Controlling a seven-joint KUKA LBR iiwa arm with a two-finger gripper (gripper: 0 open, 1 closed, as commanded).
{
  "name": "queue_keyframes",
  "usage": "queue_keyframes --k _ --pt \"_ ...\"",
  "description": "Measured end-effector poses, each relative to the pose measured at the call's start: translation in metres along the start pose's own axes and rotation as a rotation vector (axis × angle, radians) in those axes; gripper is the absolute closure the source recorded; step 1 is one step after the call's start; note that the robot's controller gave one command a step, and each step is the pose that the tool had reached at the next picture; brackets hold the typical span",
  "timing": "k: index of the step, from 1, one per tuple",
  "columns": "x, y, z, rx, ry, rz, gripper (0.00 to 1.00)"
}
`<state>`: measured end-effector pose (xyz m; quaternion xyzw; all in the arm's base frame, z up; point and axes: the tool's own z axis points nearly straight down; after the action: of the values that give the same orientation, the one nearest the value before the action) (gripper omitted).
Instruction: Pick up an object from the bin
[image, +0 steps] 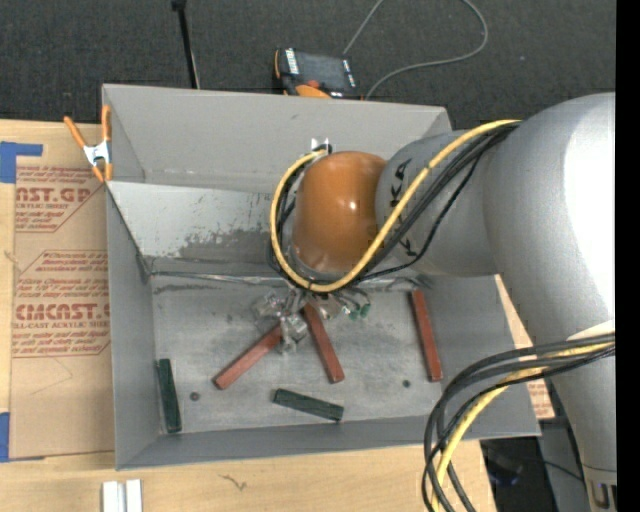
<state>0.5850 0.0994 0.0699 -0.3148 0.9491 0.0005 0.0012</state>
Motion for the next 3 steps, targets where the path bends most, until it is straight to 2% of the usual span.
queue_keyframes --k 1,2,3 --pt "-0.012 0.028 -0.157 0.004 -0.008 -0.088 1.0" --pt "-0.01 0.028 -0.151 0.0 -0.001 -0.087 0.0" --pt "-0.024 0.076 0.005 -0.006 0.005 -0.302 0.0"
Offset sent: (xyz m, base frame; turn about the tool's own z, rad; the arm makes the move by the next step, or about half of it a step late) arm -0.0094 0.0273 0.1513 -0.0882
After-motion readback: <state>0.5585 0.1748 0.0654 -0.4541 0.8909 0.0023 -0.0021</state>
